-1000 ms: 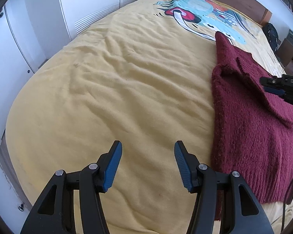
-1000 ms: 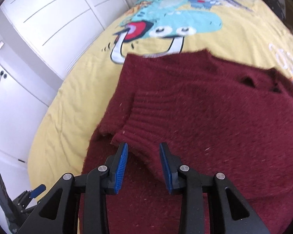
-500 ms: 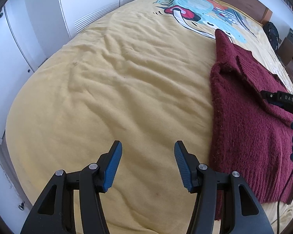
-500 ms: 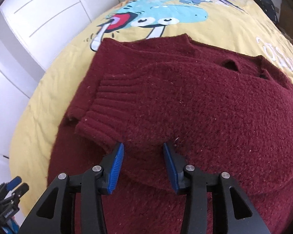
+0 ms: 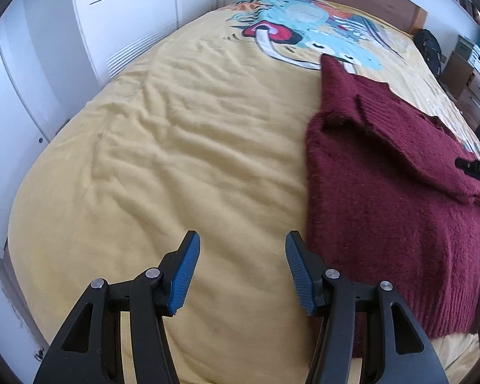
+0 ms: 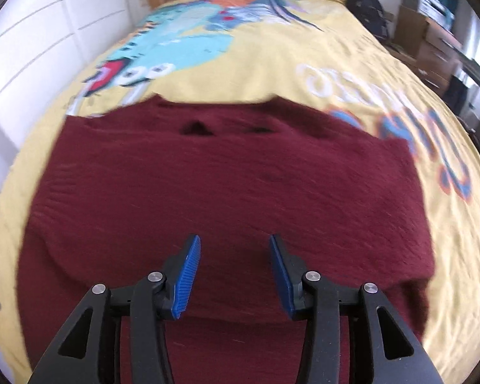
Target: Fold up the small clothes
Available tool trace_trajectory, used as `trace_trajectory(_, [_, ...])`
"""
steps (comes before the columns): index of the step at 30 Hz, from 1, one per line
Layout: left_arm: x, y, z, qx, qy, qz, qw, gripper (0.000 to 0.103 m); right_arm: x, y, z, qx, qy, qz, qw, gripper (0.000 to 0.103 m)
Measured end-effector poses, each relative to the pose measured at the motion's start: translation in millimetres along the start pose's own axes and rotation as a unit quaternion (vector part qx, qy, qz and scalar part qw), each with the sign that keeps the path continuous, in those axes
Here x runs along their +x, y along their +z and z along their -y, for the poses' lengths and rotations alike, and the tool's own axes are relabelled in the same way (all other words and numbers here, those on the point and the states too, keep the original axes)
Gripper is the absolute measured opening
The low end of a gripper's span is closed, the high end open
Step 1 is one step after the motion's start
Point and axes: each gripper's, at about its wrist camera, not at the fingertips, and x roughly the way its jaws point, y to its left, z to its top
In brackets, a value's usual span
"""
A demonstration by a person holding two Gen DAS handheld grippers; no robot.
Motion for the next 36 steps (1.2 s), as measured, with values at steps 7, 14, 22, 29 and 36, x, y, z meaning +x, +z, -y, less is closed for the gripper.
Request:
trace_trajectory(7, [-8, 7, 17, 0.015, -0.005, -0.002, 0.9999, 0.050, -19, -27, 17, 0.012, 0.027, -0.002, 1.000, 0.047])
trace_trajectory(14, [-23, 8, 27, 0.030, -0.008, 0.005, 0.9995, 0.050, -67, -49, 28, 0.028, 0.025, 0.023, 0.999, 0.051])
trace_trajectory(22, [-42, -4, 40, 0.044, -0.020, 0.010, 0.9988, 0.050, -117, -103, 44, 0.034, 0.008, 0.035, 0.999, 0.059])
trace_trajectory(29, [-53, -23, 45, 0.051, -0.023, 0.010, 0.9984, 0.056, -146, -151, 66, 0.054, 0.004, 0.030, 0.998, 0.060])
trace_trajectory(36, [-63, -42, 45, 0.054, -0.024, 0.008, 0.9982, 0.059, -159, -196, 88, 0.087, 0.003, 0.018, 0.996, 0.063])
